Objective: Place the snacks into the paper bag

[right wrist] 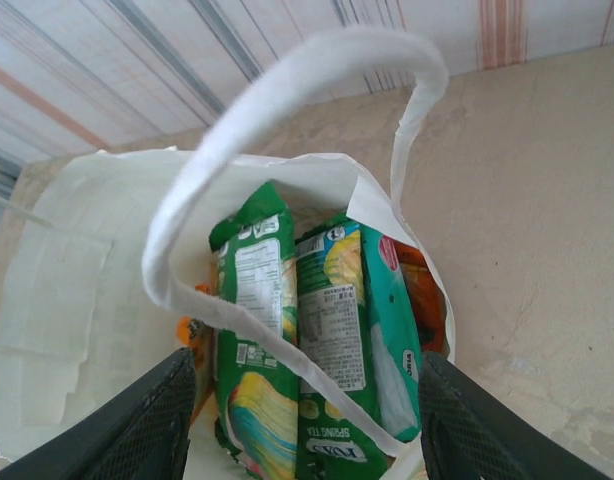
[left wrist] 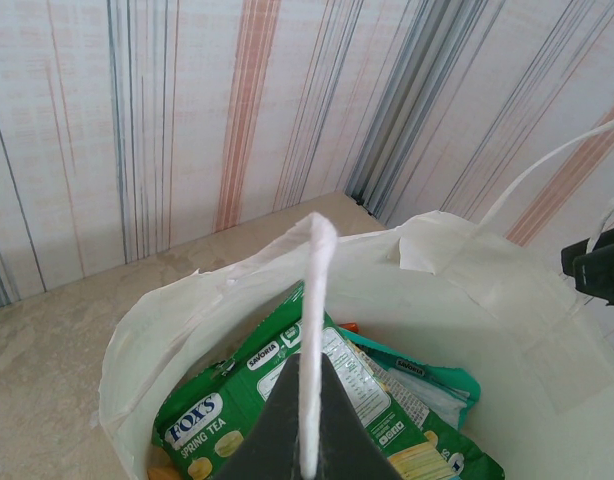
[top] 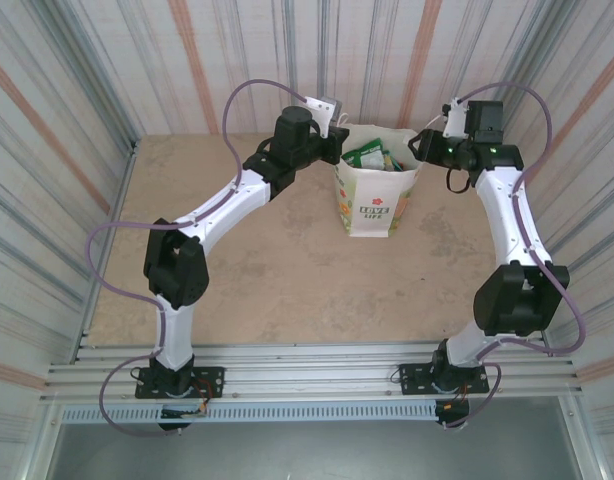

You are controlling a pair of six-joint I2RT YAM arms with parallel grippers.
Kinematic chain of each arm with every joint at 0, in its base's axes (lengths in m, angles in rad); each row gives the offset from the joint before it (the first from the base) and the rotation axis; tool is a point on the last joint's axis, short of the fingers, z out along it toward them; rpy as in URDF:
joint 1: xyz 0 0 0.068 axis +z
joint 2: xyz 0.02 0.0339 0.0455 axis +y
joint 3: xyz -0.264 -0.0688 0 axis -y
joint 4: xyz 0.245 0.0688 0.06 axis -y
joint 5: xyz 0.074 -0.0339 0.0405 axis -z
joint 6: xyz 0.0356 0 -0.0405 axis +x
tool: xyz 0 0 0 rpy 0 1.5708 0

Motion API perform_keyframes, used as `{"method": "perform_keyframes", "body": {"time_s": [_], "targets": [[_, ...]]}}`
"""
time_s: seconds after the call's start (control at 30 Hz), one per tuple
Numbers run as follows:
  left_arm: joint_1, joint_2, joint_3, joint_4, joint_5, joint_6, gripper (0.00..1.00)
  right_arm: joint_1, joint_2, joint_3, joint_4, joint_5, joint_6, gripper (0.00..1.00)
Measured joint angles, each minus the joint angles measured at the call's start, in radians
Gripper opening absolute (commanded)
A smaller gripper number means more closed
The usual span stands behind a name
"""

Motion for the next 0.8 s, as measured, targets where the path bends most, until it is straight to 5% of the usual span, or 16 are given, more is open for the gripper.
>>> {"method": "perform_keyframes", "body": {"time_s": [0.17, 0.37, 0.57, 0.8], "targets": [[0.0, 0.0, 0.0, 0.0, 0.0, 0.0, 0.0, 0.0, 0.017, 0.021, 0.011, -0.002, 0.0, 0.57], [0.0, 0.0, 0.0, 0.0, 0.0, 0.003, 0.0, 0.003, 0.042, 0.045, 0.029, -0.013, 0.005, 0.28], [0.0, -0.003, -0.004, 0.0, -0.001, 0.008, 0.0, 0.016, 0.043, 0.045, 0.051, 0.045, -0.018, 0.25], [0.0, -0.018, -0.019, -0.008, -0.008, 0.028, 0.0, 0.026, 0.061, 0.051, 0.065, 0.083, -0.045, 0.0]]}}
